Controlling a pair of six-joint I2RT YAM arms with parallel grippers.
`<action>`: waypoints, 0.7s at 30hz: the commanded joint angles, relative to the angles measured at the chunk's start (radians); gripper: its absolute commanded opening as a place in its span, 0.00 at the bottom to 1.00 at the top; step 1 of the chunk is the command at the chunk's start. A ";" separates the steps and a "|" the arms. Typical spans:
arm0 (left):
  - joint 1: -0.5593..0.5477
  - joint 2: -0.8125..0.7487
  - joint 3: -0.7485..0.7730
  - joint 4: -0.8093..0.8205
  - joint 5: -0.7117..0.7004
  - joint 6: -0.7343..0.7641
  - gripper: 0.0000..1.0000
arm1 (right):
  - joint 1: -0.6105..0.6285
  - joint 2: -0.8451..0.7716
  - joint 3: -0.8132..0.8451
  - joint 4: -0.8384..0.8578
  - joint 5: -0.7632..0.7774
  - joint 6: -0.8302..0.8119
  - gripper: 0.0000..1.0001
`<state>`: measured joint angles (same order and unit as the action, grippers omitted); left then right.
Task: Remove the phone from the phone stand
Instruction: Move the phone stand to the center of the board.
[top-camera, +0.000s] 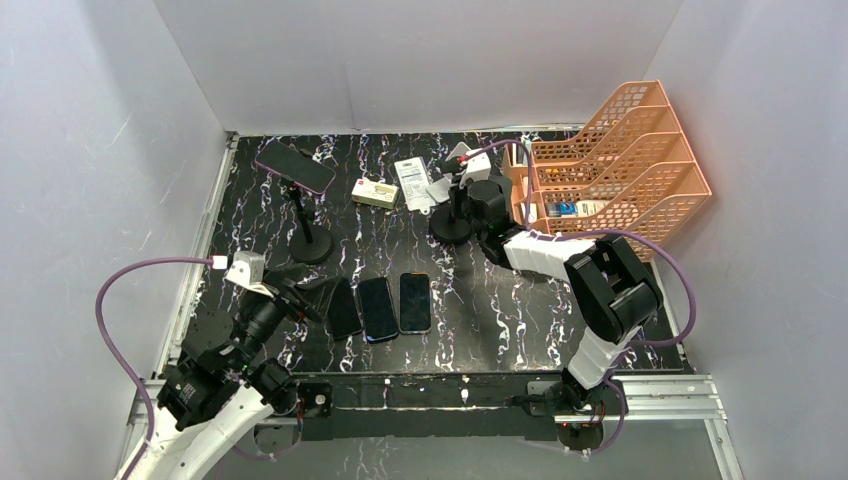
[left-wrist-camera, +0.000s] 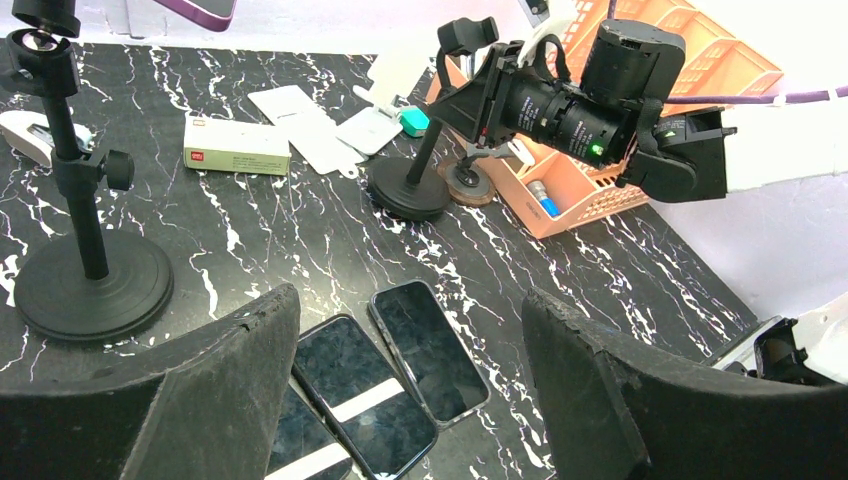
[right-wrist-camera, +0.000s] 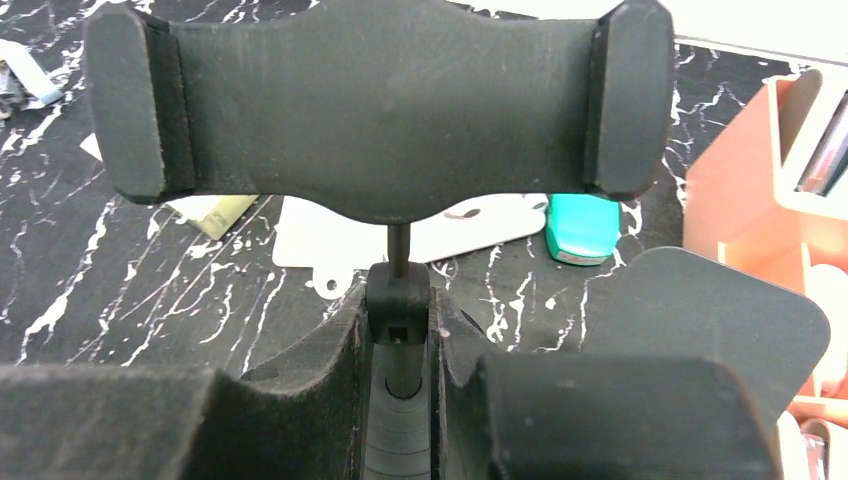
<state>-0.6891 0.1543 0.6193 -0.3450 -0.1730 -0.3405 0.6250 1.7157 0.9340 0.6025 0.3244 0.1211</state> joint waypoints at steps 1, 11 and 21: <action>0.002 0.013 -0.003 0.006 -0.006 0.006 0.79 | -0.022 -0.031 -0.003 0.038 0.105 -0.058 0.01; 0.003 0.018 -0.003 0.006 -0.007 0.005 0.79 | -0.034 -0.031 -0.005 0.020 -0.017 -0.006 0.06; 0.003 0.019 -0.004 0.006 -0.002 0.001 0.79 | -0.033 -0.076 -0.021 -0.044 -0.073 0.067 0.60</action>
<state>-0.6891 0.1600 0.6193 -0.3450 -0.1730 -0.3408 0.5995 1.7069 0.9268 0.5667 0.2657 0.1581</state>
